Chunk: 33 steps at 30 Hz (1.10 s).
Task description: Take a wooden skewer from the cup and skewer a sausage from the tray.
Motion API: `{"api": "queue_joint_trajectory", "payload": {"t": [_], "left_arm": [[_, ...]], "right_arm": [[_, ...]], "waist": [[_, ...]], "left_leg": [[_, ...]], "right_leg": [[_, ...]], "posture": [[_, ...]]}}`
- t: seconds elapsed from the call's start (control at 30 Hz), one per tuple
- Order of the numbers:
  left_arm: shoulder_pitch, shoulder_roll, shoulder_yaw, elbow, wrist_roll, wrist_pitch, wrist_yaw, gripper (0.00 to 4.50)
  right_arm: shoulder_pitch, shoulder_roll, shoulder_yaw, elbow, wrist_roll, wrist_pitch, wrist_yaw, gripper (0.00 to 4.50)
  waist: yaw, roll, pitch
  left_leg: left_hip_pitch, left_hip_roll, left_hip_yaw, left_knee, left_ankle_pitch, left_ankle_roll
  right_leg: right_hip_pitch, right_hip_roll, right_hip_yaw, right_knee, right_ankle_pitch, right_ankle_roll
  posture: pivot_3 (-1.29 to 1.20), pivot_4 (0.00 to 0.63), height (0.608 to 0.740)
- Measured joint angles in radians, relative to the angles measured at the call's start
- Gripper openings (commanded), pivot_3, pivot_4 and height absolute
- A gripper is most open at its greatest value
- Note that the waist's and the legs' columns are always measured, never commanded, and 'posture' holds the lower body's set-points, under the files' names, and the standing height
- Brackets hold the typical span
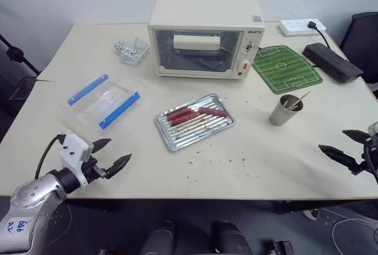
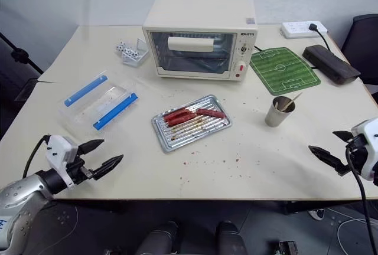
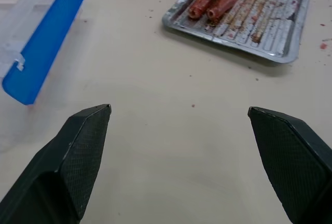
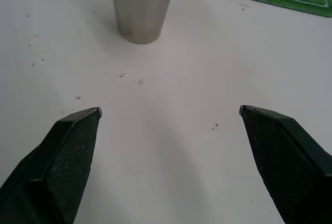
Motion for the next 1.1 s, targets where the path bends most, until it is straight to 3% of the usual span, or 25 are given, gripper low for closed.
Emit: {"api": "queue_joint_trajectory", "payload": {"t": [1.1], "left_arm": [[-0.034, -0.021, -0.041, -0.020, -0.006, 0.014, -0.012, 4.50]], "right_arm": [[0.021, 0.007, -0.044, -0.088, 0.054, 0.084, -0.040, 4.46]], "waist": [[0.000, 0.000, 0.000]], "left_leg": [[0.001, 0.002, 0.007, 0.000, -0.002, 0.001]], "right_leg": [[-0.001, 0.002, 0.001, 0.000, 0.000, 0.000]], "posture": [[0.00, 0.150, 0.740]]}}
